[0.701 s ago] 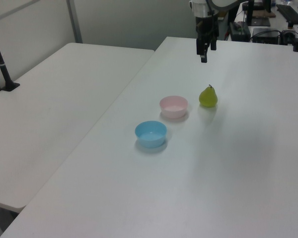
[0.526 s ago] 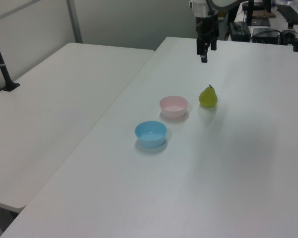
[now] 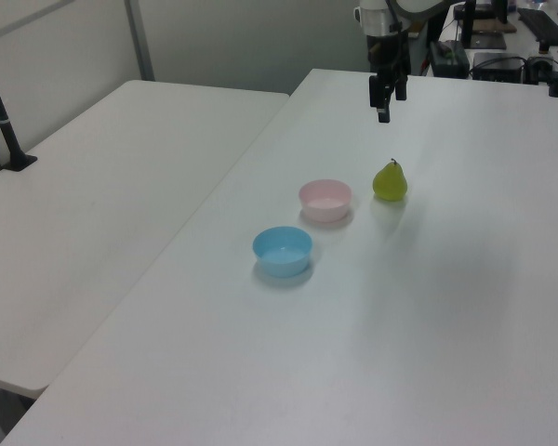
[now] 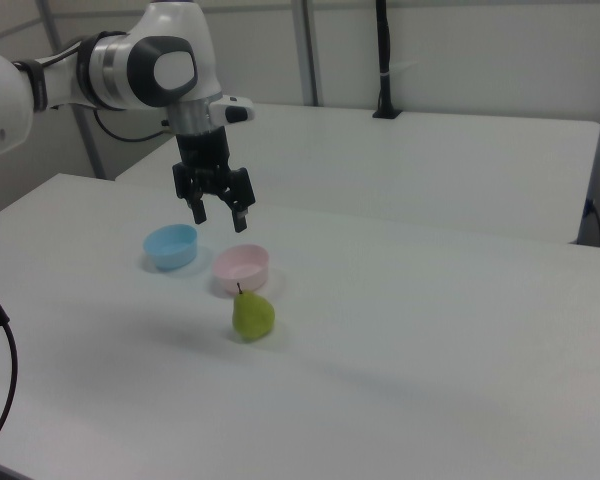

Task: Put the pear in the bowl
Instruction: 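Lower the open gripper down onto the green pear, then close the gripper on the green pear and lift it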

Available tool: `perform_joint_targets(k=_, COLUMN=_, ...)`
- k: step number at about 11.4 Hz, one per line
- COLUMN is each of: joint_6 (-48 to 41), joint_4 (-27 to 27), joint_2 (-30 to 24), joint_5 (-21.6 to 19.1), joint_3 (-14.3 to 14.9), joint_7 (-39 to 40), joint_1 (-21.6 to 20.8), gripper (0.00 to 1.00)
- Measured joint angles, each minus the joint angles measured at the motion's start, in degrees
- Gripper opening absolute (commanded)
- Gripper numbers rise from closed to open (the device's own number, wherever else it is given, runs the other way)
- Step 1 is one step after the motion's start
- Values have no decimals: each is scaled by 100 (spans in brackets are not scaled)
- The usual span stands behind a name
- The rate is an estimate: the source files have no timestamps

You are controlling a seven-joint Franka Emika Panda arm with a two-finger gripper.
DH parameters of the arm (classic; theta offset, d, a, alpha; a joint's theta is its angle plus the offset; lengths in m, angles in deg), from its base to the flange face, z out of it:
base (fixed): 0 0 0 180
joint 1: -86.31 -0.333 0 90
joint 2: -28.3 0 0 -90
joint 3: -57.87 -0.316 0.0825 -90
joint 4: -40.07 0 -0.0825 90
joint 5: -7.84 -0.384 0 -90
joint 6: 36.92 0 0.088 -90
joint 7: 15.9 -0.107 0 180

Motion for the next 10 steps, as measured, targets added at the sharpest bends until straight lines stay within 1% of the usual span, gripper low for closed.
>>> perform_joint_targets(k=2, joint_6=0, joint_4=-24, joint_2=1, joint_5=-11, joint_3=-12, joint_7=64, joint_1=-9, gripper=100)
perform_joint_targets(k=5, joint_6=0, joint_4=-255, joint_2=109, joint_5=-10, joint_3=-27, joint_7=310, joint_1=-37, gripper=100)
perform_joint_targets(k=8, joint_6=530, joint_4=-546, joint_2=511, joint_5=19, joint_3=51, joint_7=434, joint_1=-32, gripper=100)
perform_joint_targets(k=10, joint_6=704, joint_4=-612, joint_2=844, joint_5=79, joint_3=113, joint_7=654, joint_1=-30, gripper=100)
